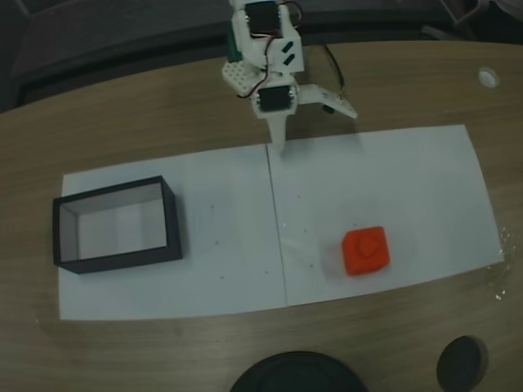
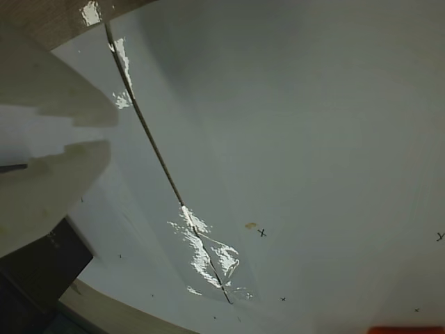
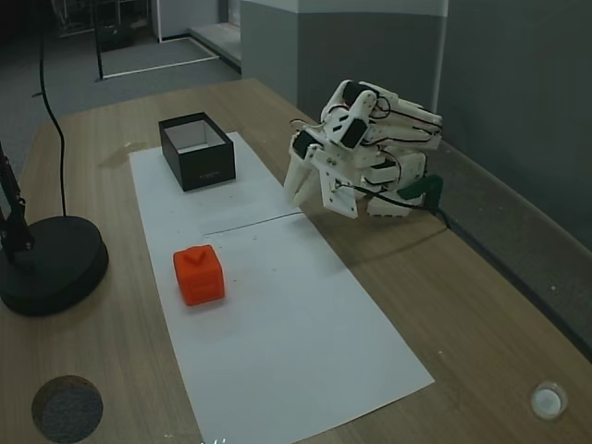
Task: Grab a orange square and put it in the box.
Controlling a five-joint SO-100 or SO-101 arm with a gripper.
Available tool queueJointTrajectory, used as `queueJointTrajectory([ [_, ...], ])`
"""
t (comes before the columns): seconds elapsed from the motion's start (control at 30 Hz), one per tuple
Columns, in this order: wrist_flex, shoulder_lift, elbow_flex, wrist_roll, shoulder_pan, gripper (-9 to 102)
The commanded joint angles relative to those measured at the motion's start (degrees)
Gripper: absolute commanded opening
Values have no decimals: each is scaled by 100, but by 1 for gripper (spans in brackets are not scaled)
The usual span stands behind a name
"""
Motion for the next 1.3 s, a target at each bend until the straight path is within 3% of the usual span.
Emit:
queueJointTrajectory([
  [0.0,70,132,-325,35,-9,0],
  [0.37,44,132,-316,35,-9,0],
  [0.5,-422,141,-527,-18,-9,1],
  [0.67,-1292,97,-1090,-712,-563,19],
  [0.8,-1503,-220,-1872,-202,-967,24],
  [1.0,-1538,-2558,-3155,70,-1046,33],
  [1.27,-1248,-6996,-5704,70,-1969,33],
])
